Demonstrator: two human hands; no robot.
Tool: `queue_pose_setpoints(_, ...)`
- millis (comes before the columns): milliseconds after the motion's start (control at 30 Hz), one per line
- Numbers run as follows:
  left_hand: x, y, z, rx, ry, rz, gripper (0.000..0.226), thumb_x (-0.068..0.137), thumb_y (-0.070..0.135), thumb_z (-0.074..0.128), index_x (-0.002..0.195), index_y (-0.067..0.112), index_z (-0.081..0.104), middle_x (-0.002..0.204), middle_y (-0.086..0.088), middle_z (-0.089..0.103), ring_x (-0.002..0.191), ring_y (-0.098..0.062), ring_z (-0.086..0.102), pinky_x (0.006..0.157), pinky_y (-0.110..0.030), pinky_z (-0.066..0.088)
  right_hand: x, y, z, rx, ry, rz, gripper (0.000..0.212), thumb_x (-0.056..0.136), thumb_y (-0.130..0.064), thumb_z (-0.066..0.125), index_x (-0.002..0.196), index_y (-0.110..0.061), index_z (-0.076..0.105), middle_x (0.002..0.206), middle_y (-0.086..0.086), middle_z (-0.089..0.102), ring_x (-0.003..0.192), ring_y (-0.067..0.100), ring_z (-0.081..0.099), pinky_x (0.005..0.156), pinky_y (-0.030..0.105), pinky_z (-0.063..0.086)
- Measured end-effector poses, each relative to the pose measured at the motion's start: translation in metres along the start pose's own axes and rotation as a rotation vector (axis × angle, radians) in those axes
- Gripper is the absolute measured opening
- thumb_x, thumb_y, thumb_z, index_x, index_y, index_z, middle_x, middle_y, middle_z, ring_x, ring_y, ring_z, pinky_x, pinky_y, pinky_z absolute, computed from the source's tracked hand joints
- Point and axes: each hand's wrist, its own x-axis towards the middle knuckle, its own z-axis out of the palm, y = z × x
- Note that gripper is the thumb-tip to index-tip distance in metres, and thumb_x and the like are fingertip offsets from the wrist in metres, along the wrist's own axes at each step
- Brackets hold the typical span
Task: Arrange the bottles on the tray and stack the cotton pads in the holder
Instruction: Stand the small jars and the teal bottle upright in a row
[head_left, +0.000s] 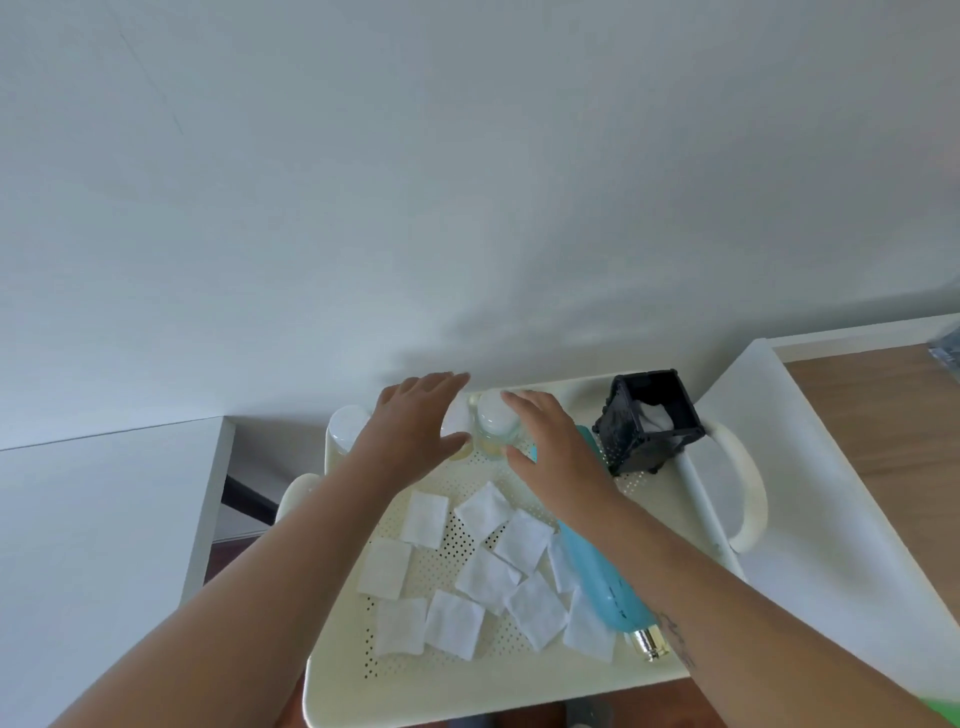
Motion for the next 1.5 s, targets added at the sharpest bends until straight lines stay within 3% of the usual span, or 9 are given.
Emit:
queue_pose_setpoints(100, -0.003, 0.013, 0.006, 0.028, 0.028, 0.050, 0.072, 0.086, 0.044, 0.064, 0.148, 0.030, 0.031, 0.155, 0.003, 0.036, 0.141, -0.022, 0.031, 0.114, -0.043, 0.024, -0.030, 0.003, 0.001, -0.028, 0.070, 0.035, 0.052, 0.094, -0.023, 0.055, 0.143, -0.022, 0.040, 0.146, -0.002, 0.039, 0.134, 0.013, 0.035, 0.106, 0.017, 0.028)
queue_pose_setpoints(233, -0.006, 0.026, 0.020, 0.097, 0.002, 0.101, 0.072, 0.089, 0.044, 0.059, 0.151, 0.030, 0.026, 0.160, 0.003, 0.023, 0.146, -0.024, 0.022, 0.117, -0.043, 0.018, -0.069, 0.011, 0.008, -0.199, 0.142, 0.095, 0.046, 0.091, -0.023, 0.057, 0.136, -0.014, 0.051, 0.140, 0.006, 0.049, 0.131, 0.026, 0.043, 0.109, 0.038, 0.036)
queue_pose_setpoints(333, -0.009, 0.026, 0.028, 0.138, -0.028, 0.127, 0.072, 0.090, 0.045, 0.057, 0.152, 0.029, 0.022, 0.162, 0.002, 0.017, 0.147, -0.027, 0.018, 0.119, -0.044, 0.016, -0.097, 0.018, 0.013, -0.291, 0.197, 0.217, 0.050, 0.088, -0.028, 0.062, 0.135, -0.015, 0.051, 0.142, 0.010, 0.049, 0.132, 0.033, 0.043, 0.109, 0.045, 0.038)
queue_pose_setpoints(567, -0.014, 0.023, 0.037, 0.175, -0.017, 0.135, 0.075, 0.089, 0.043, 0.058, 0.152, 0.027, 0.021, 0.163, 0.001, 0.016, 0.148, -0.029, 0.015, 0.119, -0.048, 0.013, -0.143, 0.035, 0.025, -0.335, 0.123, 0.370, 0.077, 0.084, -0.049, 0.059, 0.149, -0.033, 0.022, 0.155, 0.006, 0.027, 0.139, 0.029, 0.032, 0.109, 0.042, 0.038)
queue_pose_setpoints(767, -0.013, 0.020, 0.039, 0.206, -0.006, 0.159, 0.077, 0.088, 0.042, 0.060, 0.152, 0.025, 0.022, 0.162, 0.000, 0.016, 0.147, -0.030, 0.016, 0.118, -0.048, 0.014, -0.154, 0.037, 0.034, -0.280, 0.131, 0.452, 0.086, 0.080, -0.043, 0.066, 0.148, -0.039, 0.013, 0.152, 0.005, 0.028, 0.119, 0.025, 0.048, 0.085, 0.034, 0.054)
queue_pose_setpoints(867, -0.014, 0.021, 0.040, 0.211, -0.004, 0.167, 0.077, 0.088, 0.041, 0.061, 0.152, 0.023, 0.023, 0.162, -0.002, 0.017, 0.147, -0.031, 0.016, 0.118, -0.050, 0.014, -0.155, 0.037, 0.037, -0.257, 0.124, 0.490, 0.091, 0.081, -0.038, 0.065, 0.147, -0.045, 0.002, 0.150, 0.001, 0.024, 0.109, 0.022, 0.047, 0.079, 0.030, 0.056)
queue_pose_setpoints(1067, -0.023, 0.039, 0.047, 0.244, 0.029, 0.279, 0.073, 0.087, 0.044, 0.058, 0.151, 0.023, 0.028, 0.160, -0.001, 0.023, 0.148, -0.029, 0.016, 0.118, -0.049, 0.011, -0.154, 0.031, 0.027, -0.255, 0.149, 0.494, 0.087, 0.078, -0.038, 0.065, 0.147, -0.042, 0.013, 0.146, -0.001, 0.031, 0.100, 0.021, 0.047, 0.072, 0.029, 0.055)
queue_pose_setpoints(1233, -0.028, 0.064, 0.065, 0.197, -0.084, 0.473, 0.079, 0.087, 0.043, 0.062, 0.153, 0.027, 0.022, 0.161, 0.003, 0.020, 0.149, -0.026, 0.015, 0.119, -0.043, 0.010, -0.150, 0.021, 0.011, -0.247, 0.178, 0.472, 0.084, 0.075, -0.046, 0.063, 0.146, -0.038, 0.020, 0.145, -0.005, 0.034, 0.100, 0.020, 0.048, 0.073, 0.030, 0.055)
queue_pose_setpoints(1500, -0.022, 0.081, 0.074, -0.083, -0.052, 0.522, 0.084, 0.075, 0.034, 0.078, 0.147, 0.025, 0.037, 0.151, 0.007, 0.041, 0.136, -0.020, 0.039, 0.109, -0.034, 0.034, -0.137, 0.005, -0.019, -0.122, 0.295, 0.405, 0.072, 0.072, -0.050, 0.067, 0.136, -0.036, 0.036, 0.136, -0.011, 0.044, 0.106, 0.016, 0.048, 0.080, 0.028, 0.052)
